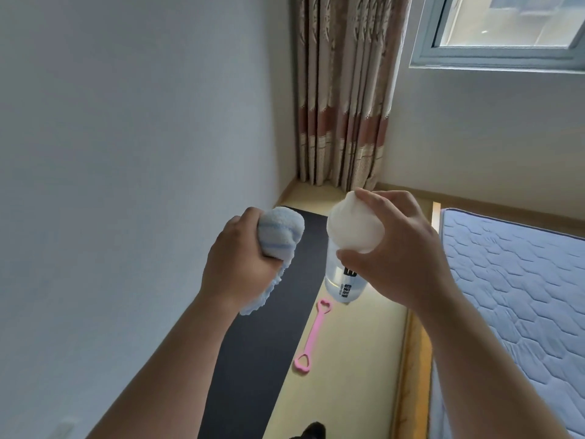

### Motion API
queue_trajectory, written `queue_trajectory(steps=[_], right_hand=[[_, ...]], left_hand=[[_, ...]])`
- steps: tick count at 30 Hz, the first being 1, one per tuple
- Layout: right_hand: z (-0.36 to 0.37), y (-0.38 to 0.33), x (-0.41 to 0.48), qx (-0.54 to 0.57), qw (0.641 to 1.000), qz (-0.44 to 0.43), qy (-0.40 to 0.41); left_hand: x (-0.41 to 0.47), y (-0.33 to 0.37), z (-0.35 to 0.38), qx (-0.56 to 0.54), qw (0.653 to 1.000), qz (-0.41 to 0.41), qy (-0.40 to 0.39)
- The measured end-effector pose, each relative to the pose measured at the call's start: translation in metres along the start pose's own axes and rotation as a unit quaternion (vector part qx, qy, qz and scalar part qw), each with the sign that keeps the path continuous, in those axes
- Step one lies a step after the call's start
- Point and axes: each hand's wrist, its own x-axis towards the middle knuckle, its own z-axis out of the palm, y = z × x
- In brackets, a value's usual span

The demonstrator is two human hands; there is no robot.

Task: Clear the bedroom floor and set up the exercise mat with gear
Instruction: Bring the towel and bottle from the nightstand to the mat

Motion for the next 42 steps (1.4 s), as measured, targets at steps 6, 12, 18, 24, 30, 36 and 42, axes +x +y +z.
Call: queue_trajectory(steps=[6,12,18,24,30,36,42], right_hand=[[0.02,0.108,0.115,-0.025,1.0,0.005,0.001],[0.027,0.21,0.245,-0.048,0.998,0.021,-0.018],[0.03,0.303,0.366,-0.061,0.998,0.032,-0.008],[0.065,0.414,0.482,-0.029,0.999,0.024,-0.013],[0.087,0.513,0.62,0.001,0.998,-0.017,-0.054],[0.129,0.572,0.764,0.015,0.993,-0.058,-0.105],[0.218,0.617,0.897,0.037,0.98,-0.109,-0.16]], left_hand=[[0.142,0.016,0.105,-0.03,0.999,0.029,-0.005],[0.296,0.047,0.198,-0.05,0.997,0.044,-0.03],[0.429,0.085,0.272,-0.046,0.997,0.048,-0.038],[0.545,0.103,0.362,-0.025,0.999,0.018,-0.043],[0.664,0.129,0.425,0.024,0.997,-0.06,-0.035],[0.767,0.128,0.463,0.045,0.986,-0.158,-0.006],[0.875,0.085,0.509,0.034,0.963,-0.268,0.022]])
